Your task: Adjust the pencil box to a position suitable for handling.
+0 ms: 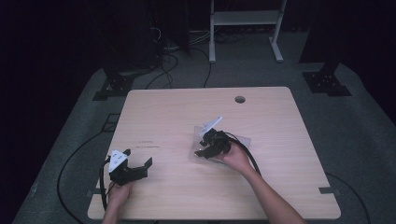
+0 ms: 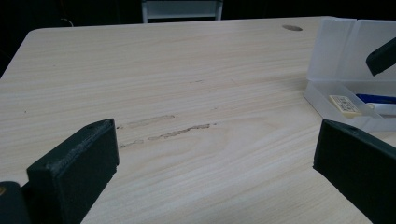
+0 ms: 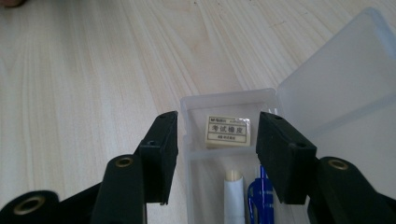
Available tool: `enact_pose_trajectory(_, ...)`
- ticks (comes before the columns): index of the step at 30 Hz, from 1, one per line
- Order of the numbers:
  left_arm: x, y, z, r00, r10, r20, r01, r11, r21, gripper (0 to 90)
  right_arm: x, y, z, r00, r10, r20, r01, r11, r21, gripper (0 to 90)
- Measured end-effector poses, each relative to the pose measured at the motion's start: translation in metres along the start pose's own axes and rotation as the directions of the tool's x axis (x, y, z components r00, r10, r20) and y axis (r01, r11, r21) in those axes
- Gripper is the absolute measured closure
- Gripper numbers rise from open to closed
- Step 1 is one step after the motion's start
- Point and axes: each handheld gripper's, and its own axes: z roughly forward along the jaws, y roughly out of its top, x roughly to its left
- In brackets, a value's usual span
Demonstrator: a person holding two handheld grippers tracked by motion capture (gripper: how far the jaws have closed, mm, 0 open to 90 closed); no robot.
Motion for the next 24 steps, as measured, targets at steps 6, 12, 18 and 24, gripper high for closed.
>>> enact_pose_trajectory(6, 0.000, 0.000, 0.000, 1.0000, 0.004, 0.002, -0.004, 1.0000, 0.003, 0.0, -0.002, -0.006, -0.010, 0.9999, 0.013, -0.010, -0.013, 1.000, -0.022, 43.5)
enact_pose_trajectory(12, 0.000, 0.000, 0.000, 1.0000, 0.003, 0.002, -0.003, 1.0000, 0.003, 0.0, -0.002, -0.014, -0.017, 0.9995, 0.028, -0.013, -0.028, 0.999, -0.021, 41.6)
enact_pose_trajectory(18, -0.001, 0.000, 0.000, 0.9999, 0.010, 0.005, -0.010, 0.9999, 0.003, 0.0, 0.000, -0.023, -0.025, 0.9989, 0.044, -0.018, -0.044, 0.999, -0.030, 40.8)
enact_pose_trajectory(24, 0.000, 0.000, -0.001, 0.9999, 0.005, 0.009, -0.005, 1.0000, 0.001, 0.0, 0.003, -0.033, -0.033, 0.9985, 0.052, -0.013, -0.053, 0.998, -0.033, 40.4)
